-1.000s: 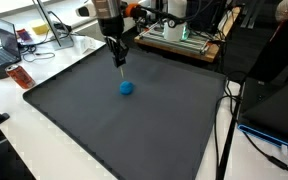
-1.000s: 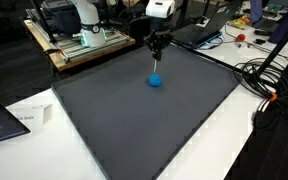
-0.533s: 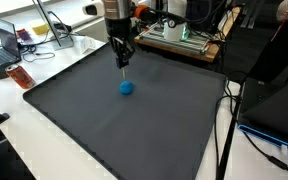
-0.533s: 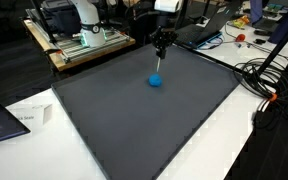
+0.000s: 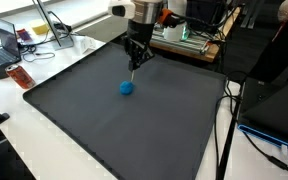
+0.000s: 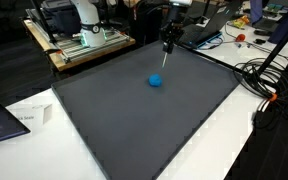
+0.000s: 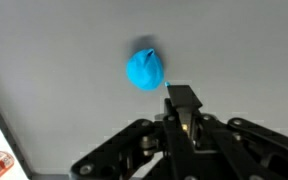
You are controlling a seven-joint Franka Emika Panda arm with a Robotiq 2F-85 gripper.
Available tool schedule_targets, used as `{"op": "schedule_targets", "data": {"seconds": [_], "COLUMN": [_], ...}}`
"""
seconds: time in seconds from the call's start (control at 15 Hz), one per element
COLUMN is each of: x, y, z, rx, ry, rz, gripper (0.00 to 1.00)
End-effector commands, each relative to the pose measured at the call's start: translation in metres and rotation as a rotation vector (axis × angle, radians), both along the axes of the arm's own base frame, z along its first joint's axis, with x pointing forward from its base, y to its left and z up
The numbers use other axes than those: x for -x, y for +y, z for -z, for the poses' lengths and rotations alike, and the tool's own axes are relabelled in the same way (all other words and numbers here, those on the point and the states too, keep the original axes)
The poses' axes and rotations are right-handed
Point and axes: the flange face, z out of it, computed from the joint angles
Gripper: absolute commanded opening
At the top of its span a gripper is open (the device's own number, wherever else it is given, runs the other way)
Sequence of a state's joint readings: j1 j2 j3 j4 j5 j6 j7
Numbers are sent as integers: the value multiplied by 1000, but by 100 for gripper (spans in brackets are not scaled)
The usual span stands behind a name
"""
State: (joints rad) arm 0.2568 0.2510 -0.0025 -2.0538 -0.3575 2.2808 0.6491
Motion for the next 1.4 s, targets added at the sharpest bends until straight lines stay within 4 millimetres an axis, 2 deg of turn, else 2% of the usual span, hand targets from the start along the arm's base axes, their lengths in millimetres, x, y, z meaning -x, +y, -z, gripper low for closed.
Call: {"op": "schedule_targets", "data": {"seconds": [0.0,0.27,0.47,0.53,0.8,0.87,0.93,1.13,1.33], "x": [1,10,16,18,19,19,20,24,31], "y": [32,69,88,81,87,87,88,80,61], "z": [8,27,43,38,46,45,48,58,69], "rx": [101,201,227,198,209,209,199,154,129], "ry": [-1,16,21,31,37,35,22,-7,-27], "rz": [-45,-153,-237,-208,-230,-230,-240,-242,-224], "gripper": [3,3,3,12,12,3,3,3,3]}}
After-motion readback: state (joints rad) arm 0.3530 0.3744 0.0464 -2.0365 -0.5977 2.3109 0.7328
